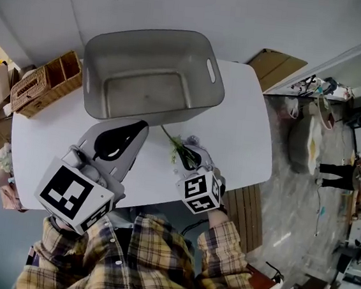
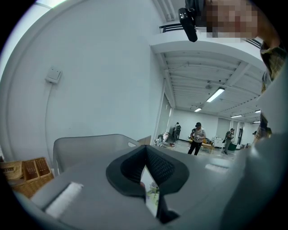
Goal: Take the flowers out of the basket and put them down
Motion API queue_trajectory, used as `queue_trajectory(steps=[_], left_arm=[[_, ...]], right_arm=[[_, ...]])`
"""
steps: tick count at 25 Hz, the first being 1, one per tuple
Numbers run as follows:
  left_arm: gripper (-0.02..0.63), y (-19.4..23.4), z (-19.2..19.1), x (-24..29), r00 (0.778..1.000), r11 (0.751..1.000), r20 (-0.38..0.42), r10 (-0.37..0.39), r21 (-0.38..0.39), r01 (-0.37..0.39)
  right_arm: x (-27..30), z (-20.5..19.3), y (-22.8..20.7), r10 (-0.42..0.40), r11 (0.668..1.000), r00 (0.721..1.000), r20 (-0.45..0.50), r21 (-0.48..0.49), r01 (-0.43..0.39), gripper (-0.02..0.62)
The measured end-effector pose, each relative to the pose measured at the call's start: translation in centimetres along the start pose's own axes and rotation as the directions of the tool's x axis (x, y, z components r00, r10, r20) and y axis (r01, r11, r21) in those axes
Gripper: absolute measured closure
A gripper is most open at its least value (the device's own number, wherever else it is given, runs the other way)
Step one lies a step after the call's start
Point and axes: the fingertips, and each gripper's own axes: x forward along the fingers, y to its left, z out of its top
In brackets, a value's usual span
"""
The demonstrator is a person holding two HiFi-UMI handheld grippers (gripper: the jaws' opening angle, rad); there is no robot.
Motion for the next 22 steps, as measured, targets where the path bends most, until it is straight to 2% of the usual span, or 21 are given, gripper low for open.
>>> queue_trajectory(steps=[10, 13, 22], left_arm=[[0.594, 1.5, -0.5, -1.2, 0.999, 0.999, -0.005, 0.046, -0.015, -0.046], [0.594, 2.1, -0.7, -1.7, 0.998, 0.998, -0.002, 0.063, -0.021, -0.063], [0.594, 3.2, -1.1, -3.7, 0.992, 0.991, 0.000, 0.127, -0.046, -0.127]], right_arm=[[3.1, -0.6, 4.6, 0.148, 0.982, 0.988, -0.038, -0.110, -0.151, 0.510], [3.9, -0.1, 5.9, 0.209, 0.970, 0.976, -0.057, -0.114, -0.214, 0.474], [5.4, 0.4, 8.6, 0.306, 0.933, 0.943, -0.128, -0.156, -0.324, 0.465]])
